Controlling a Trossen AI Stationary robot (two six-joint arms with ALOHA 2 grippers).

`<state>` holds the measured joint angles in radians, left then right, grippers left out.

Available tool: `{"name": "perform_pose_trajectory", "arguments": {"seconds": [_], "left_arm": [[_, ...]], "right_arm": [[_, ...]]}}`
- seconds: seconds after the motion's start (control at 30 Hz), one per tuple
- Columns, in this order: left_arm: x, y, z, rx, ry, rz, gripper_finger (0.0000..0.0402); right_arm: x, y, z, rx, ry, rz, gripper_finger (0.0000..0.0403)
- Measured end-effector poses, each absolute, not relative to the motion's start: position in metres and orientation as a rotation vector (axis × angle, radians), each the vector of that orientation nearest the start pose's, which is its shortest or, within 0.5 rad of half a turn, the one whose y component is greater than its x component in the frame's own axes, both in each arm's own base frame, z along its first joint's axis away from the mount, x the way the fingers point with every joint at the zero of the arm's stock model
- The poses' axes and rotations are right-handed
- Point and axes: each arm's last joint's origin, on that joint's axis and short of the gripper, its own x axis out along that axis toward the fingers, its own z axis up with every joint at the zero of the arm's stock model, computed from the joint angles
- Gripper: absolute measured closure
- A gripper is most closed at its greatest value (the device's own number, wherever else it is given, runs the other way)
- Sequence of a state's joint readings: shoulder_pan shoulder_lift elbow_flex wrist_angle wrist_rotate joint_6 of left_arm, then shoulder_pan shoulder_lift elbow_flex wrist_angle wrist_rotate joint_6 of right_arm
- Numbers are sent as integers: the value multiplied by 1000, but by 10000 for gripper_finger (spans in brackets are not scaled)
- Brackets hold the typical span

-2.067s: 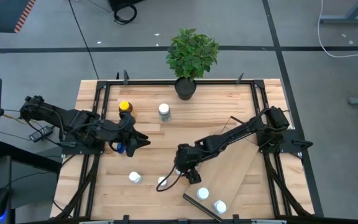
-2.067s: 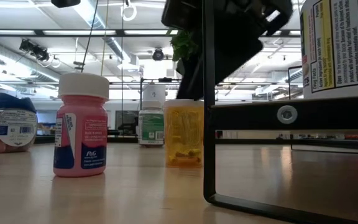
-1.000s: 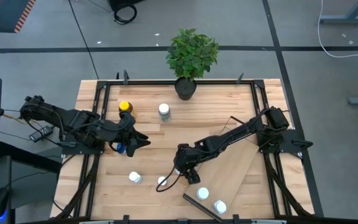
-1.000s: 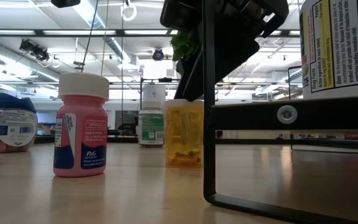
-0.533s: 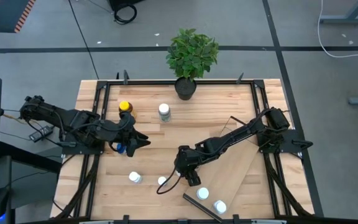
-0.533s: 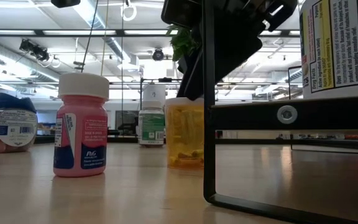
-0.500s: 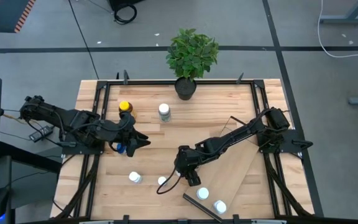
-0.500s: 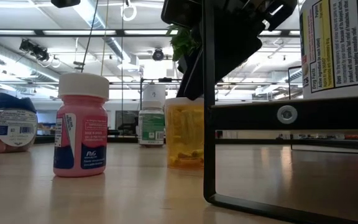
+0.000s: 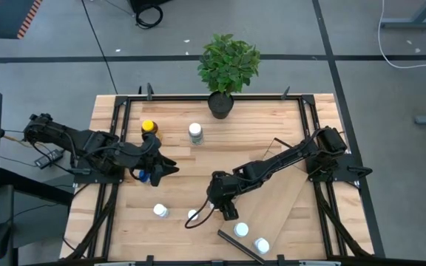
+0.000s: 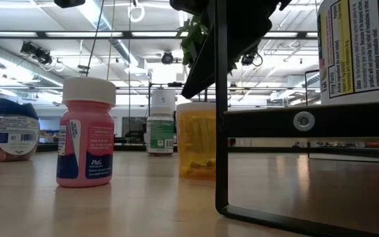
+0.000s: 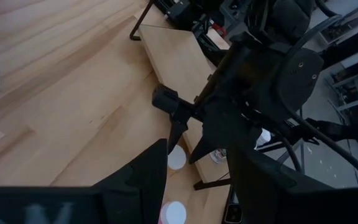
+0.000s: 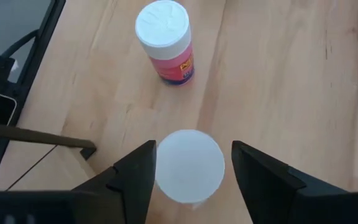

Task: Pick and place medicine bottles onto shelf by color
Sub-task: Put the orange medicine bottle on the shelf

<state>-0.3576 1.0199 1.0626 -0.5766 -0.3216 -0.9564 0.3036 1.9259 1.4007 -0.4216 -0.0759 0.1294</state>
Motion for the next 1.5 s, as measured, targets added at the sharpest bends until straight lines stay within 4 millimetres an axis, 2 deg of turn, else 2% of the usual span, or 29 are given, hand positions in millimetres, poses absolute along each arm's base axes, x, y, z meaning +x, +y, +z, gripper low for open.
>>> {"name": "perform_pose_trajectory", "arguments": {"seconds": [0.2, 0.3, 0.57, 0.7, 1.0, 1.5], "left_arm": [[196, -64, 350, -758, 475, 206, 230], [196, -64, 350, -758, 476, 205, 230], [196, -64, 350, -756, 475, 205, 230], [196, -64, 350, -755, 476, 205, 230], [196, -64, 350, -756, 476, 205, 230], [196, -64, 350, -758, 475, 204, 230]], "right_arm": [[389, 125, 201, -16, 991, 307, 188], [385, 129, 199, -75, 1008, 347, 174], [387, 131, 200, -104, 978, 317, 85], [388, 130, 201, -139, 956, 293, 55], [389, 131, 200, -168, 944, 322, 50], [394, 133, 179, -179, 987, 368, 50]]}}
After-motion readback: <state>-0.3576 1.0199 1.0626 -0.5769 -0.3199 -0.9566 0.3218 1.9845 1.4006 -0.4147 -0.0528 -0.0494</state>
